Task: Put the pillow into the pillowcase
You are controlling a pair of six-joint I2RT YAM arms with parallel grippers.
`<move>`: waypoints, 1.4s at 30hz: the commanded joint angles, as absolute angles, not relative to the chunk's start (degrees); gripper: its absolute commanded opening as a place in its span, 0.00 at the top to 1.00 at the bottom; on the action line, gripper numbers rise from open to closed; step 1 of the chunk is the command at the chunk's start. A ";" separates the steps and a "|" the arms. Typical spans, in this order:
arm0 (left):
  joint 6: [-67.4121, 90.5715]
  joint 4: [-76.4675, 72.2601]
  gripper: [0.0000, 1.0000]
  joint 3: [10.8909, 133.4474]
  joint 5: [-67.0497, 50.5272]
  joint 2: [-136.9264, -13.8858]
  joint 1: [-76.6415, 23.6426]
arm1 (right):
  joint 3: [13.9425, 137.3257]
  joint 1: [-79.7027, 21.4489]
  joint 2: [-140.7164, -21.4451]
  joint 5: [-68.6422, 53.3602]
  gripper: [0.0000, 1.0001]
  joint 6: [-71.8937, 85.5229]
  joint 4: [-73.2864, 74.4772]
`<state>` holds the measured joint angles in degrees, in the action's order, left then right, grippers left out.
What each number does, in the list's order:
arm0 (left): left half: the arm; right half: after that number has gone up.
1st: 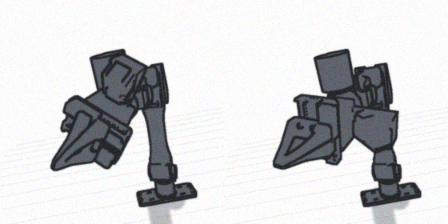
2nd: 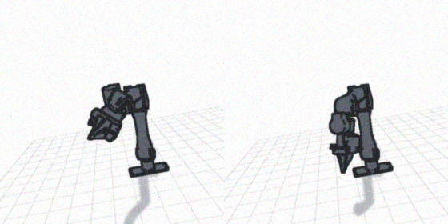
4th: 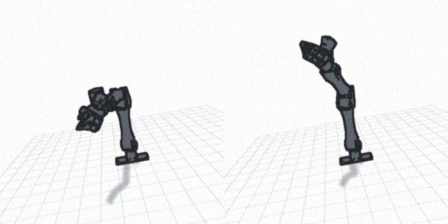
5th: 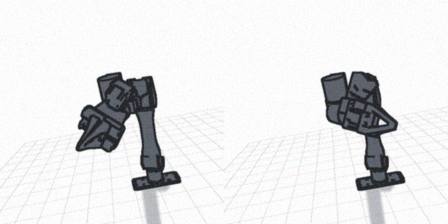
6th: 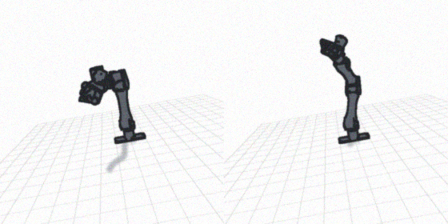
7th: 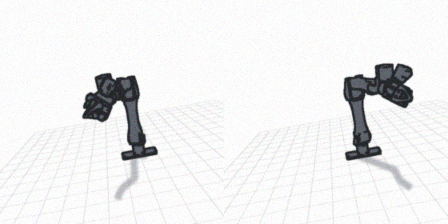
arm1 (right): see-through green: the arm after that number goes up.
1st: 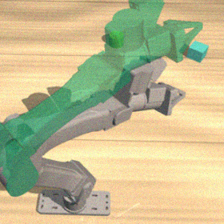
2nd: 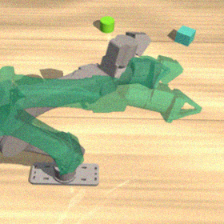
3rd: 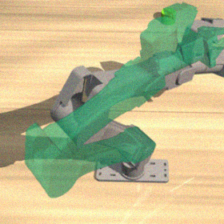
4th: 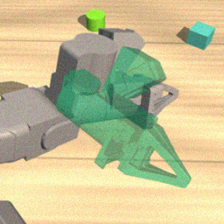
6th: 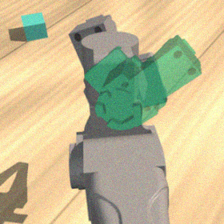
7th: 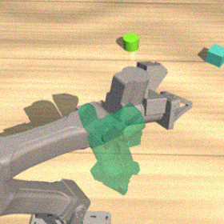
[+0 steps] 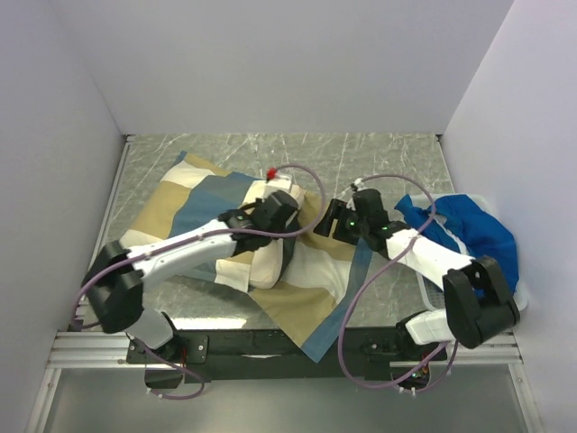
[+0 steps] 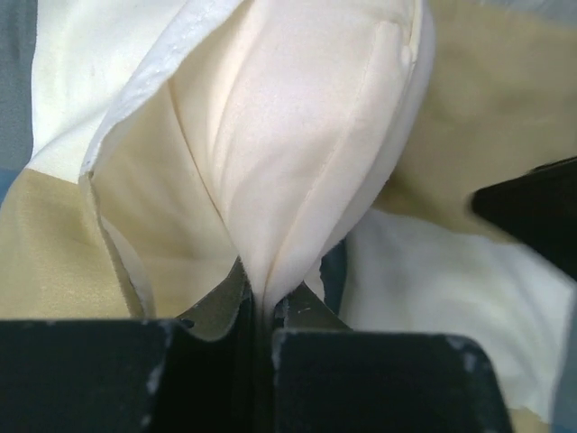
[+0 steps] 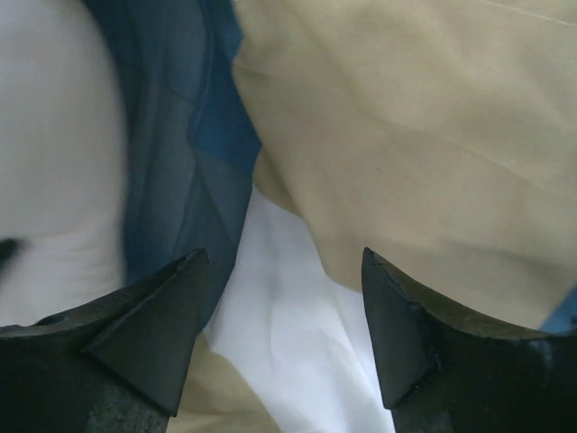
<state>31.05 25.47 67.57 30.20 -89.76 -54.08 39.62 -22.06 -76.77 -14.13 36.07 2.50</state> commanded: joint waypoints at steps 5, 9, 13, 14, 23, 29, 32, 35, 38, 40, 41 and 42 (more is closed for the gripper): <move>34.98 15.56 0.99 61.71 14.07 -79.90 -49.49 | 45.09 -31.54 -84.72 -7.38 0.33 41.65 -6.05; 36.47 13.54 0.99 58.98 11.43 -77.79 -47.99 | 45.70 -35.76 -86.57 -3.18 0.38 43.50 -8.78; 38.05 11.61 0.99 57.40 9.41 -76.91 -46.32 | 47.02 -40.16 -90.60 -0.10 0.40 45.52 -10.45; 38.32 11.34 0.99 56.96 9.06 -76.90 -46.06 | 47.20 -40.86 -91.40 1.30 0.43 45.88 -10.89; 43.15 8.00 0.99 55.02 4.49 -75.59 -42.01 | 47.28 -46.40 -99.57 8.86 0.54 44.21 -19.77; 43.07 8.09 0.99 55.90 3.52 -76.29 -41.84 | 50.00 -47.63 -104.06 12.57 0.54 42.72 -18.46; 43.07 8.09 0.99 56.16 3.16 -76.38 -41.66 | 51.85 -48.95 -106.08 15.37 0.53 41.66 -16.53; 42.98 8.26 0.99 56.34 3.08 -76.20 -41.40 | 54.66 -49.92 -108.45 18.89 0.61 41.48 -11.79; 42.98 8.00 0.99 56.08 2.81 -75.94 -41.13 | 56.69 -50.36 -110.04 21.70 0.67 40.70 -7.92; 43.07 7.91 0.99 55.90 2.81 -75.94 -40.96 | 57.57 -50.89 -110.48 23.98 0.75 40.08 -5.99; 43.15 7.82 0.99 55.81 2.64 -75.94 -40.87 | 57.48 -50.98 -110.48 24.26 0.79 39.90 -5.72; 43.15 7.74 0.99 55.72 2.55 -75.94 -40.78 | 57.05 -51.15 -110.04 24.52 0.83 39.64 -5.80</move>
<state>40.34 12.73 54.98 7.81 -78.19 -40.21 56.12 -49.91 -108.16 20.12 42.37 -11.35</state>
